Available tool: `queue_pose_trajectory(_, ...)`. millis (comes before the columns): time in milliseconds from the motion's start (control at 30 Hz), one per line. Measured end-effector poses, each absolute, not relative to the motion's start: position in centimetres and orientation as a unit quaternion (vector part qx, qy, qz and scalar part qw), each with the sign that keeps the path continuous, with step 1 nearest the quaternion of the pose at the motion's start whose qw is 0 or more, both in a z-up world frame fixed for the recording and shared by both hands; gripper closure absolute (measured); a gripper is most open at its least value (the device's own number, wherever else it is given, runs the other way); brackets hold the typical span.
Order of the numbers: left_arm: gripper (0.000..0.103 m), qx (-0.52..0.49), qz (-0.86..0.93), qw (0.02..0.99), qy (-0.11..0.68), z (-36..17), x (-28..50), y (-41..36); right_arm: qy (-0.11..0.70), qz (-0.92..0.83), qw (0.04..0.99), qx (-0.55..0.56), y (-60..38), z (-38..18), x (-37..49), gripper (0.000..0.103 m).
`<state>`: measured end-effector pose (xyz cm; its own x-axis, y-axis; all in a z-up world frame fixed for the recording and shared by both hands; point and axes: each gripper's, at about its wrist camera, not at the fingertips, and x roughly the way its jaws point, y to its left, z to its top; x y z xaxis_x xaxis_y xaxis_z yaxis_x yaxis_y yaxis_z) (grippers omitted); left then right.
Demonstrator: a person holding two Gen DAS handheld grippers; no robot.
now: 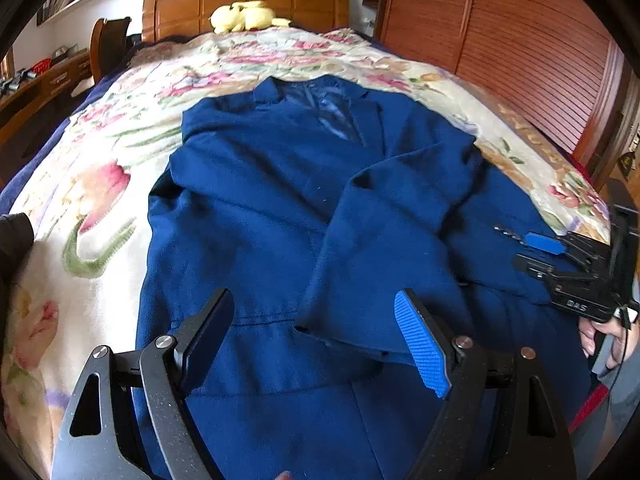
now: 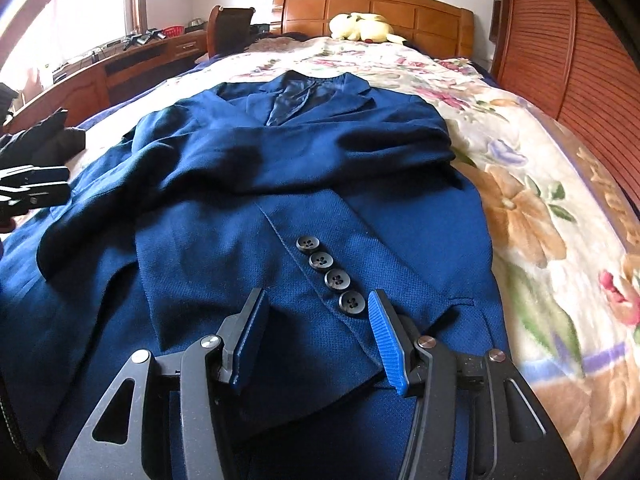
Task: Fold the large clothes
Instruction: 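Grasp the navy jacket side edge with the left gripper, then fold the held side over the jacket front and open the left gripper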
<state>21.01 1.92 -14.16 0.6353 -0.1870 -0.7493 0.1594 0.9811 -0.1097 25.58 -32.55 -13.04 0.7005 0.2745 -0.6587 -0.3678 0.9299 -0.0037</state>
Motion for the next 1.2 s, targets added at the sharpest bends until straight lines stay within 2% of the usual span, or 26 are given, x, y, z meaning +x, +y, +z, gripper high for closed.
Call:
queue_pose_trajectory(167,0.021,-0.044,-0.100,0.896,0.430,-15.0,22.1,2.5,0.343,0.176,0.920,-0.066,-32.7,-12.9,25.4,0.049)
queue_pose_trajectory(267,0.031,-0.044,-0.110,0.894,0.433,-15.1,22.2,2.3,0.341,0.177,0.921,-0.065,-32.8,-12.9,25.3,0.049)
queue_pose_trajectory(467,0.059,-0.037,-0.118,0.887,0.445,-15.7,21.9,1.9,0.340,0.180,0.921,-0.058,-32.9,-12.9,25.3,0.049)
queue_pose_trajectory(533,0.076,-0.032,-0.130,0.882,0.452,-15.9,21.7,1.7,0.340,0.181,0.921,-0.056,-32.9,-12.9,25.3,0.049)
queue_pose_trajectory(633,0.095,-0.011,-0.129,0.881,0.454,-15.5,21.5,1.5,0.340,0.183,0.921,-0.052,-33.0,-12.9,25.3,0.049)
queue_pose_trajectory(733,0.098,0.002,-0.110,0.893,0.437,-13.7,21.7,2.2,0.340,0.181,0.921,-0.053,-32.8,-12.9,25.2,0.049)
queue_pose_trajectory(1033,0.099,0.050,-0.072,0.921,0.378,-4.8,23.6,4.3,0.340,0.182,0.921,-0.049,-32.7,-13.0,25.2,0.049)
queue_pose_trajectory(1200,0.099,0.074,-0.097,0.927,0.354,-2.3,21.8,2.7,0.340,0.182,0.921,-0.046,-32.7,-13.0,25.2,0.049)
